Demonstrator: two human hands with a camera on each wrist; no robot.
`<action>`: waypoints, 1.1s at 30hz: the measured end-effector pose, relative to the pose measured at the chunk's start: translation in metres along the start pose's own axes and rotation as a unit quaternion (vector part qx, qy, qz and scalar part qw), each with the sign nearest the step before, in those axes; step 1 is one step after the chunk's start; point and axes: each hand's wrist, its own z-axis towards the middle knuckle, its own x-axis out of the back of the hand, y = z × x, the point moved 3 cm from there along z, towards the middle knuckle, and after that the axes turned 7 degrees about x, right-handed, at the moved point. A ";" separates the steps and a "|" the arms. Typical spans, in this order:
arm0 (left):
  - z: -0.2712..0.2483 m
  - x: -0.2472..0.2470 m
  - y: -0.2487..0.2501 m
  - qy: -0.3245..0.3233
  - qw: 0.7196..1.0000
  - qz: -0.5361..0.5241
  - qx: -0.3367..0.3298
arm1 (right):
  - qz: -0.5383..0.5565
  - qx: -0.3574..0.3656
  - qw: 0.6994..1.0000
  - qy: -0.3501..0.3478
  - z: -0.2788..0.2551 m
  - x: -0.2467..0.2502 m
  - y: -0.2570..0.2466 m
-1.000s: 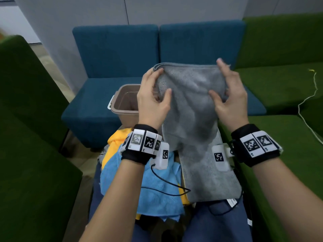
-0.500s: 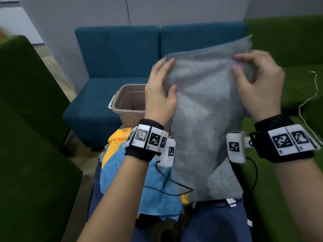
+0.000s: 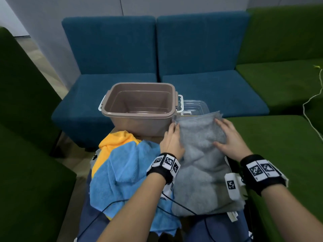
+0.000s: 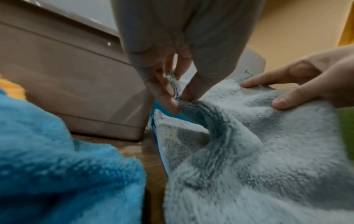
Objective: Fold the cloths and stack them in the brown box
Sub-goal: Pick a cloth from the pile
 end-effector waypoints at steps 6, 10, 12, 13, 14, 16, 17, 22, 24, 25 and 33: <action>0.022 -0.019 0.010 -0.040 0.997 0.003 0.064 | 0.016 -0.022 1.000 0.000 0.014 -0.023 0.022; 0.045 -0.022 0.018 -0.028 0.997 0.051 0.046 | 0.000 -0.029 0.999 0.031 0.035 -0.018 0.030; 0.058 -0.023 0.023 -0.028 0.996 0.076 0.040 | -0.004 -0.034 0.999 0.027 0.049 -0.019 0.034; 0.064 -0.025 0.023 -0.026 0.994 0.099 0.035 | -0.006 -0.039 0.999 0.018 0.055 -0.020 0.036; 0.072 -0.031 0.022 -0.003 0.991 0.132 0.023 | -0.008 -0.046 0.999 0.007 0.061 -0.023 0.039; 0.080 -0.033 0.019 -0.070 0.980 0.177 0.054 | -0.010 -0.061 0.998 -0.022 0.071 -0.029 0.045; 0.084 -0.030 0.018 -0.062 0.981 0.171 0.062 | -0.013 -0.069 0.997 -0.039 0.075 -0.033 0.048; 0.097 -0.055 0.004 -0.060 0.975 0.205 0.064 | -0.041 -0.088 0.988 -0.116 0.085 -0.051 0.063; 0.098 -0.060 0.000 -0.037 0.977 0.203 0.058 | -0.044 -0.094 0.988 -0.114 0.085 -0.054 0.067; 0.097 -0.061 0.000 -0.032 0.977 0.205 0.058 | -0.044 -0.096 0.988 -0.111 0.084 -0.054 0.068; 0.077 -0.053 -0.006 -0.039 0.987 0.152 0.033 | 0.009 -0.137 0.990 -0.021 0.055 -0.045 0.050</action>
